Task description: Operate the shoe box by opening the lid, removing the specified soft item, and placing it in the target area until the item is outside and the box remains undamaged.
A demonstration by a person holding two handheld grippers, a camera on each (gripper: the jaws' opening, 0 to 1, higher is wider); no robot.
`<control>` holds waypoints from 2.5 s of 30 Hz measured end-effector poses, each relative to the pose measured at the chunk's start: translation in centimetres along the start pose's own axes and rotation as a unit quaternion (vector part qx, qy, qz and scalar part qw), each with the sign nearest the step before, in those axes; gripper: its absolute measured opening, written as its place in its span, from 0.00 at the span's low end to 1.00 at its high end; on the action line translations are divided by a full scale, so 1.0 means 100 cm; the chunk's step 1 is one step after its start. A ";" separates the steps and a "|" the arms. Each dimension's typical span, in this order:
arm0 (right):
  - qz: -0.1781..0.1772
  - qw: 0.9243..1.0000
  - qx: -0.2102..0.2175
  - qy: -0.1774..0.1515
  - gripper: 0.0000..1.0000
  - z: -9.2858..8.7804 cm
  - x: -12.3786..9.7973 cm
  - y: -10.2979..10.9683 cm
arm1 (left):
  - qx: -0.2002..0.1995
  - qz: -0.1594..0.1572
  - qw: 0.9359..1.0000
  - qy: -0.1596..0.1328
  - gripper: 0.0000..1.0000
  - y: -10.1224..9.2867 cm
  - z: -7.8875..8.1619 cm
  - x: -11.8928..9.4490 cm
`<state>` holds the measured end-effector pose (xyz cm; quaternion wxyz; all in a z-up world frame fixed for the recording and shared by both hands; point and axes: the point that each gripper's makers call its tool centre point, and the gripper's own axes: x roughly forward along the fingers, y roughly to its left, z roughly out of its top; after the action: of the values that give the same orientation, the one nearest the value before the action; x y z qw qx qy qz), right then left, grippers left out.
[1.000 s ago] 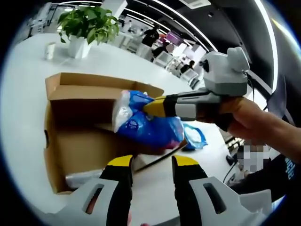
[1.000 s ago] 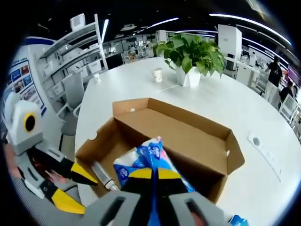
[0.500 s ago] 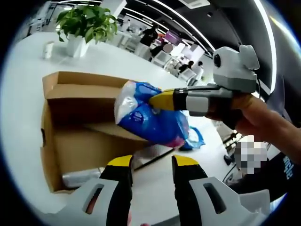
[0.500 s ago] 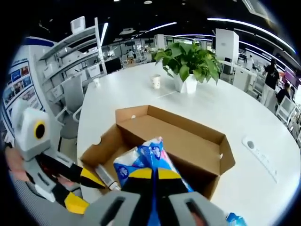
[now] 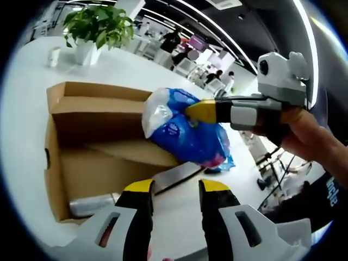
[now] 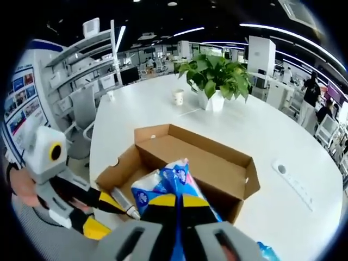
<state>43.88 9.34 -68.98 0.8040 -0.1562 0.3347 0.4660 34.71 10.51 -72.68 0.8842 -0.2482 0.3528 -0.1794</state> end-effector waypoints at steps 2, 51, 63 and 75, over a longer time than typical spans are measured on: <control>-0.003 1.000 0.000 -0.001 0.00 -0.001 -0.004 -0.004 | -0.001 0.000 1.000 -0.001 0.32 0.001 0.001 0.000; -0.073 0.996 -0.004 0.053 0.00 -0.125 -0.125 -0.084 | 0.056 0.004 0.998 0.014 0.34 -0.007 -0.004 0.002; -0.084 0.993 0.009 0.080 0.00 -0.182 -0.154 -0.103 | 0.079 0.011 0.997 0.021 0.34 -0.005 -0.007 0.003; -0.091 0.989 0.004 0.116 0.00 -0.229 -0.182 -0.118 | 0.091 0.018 0.995 0.022 0.34 -0.003 -0.009 0.001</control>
<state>38.73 -21.42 -73.91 0.7997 -0.2356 0.4117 0.3680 34.04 9.91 -73.10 0.8980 -0.1567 0.3590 -0.2003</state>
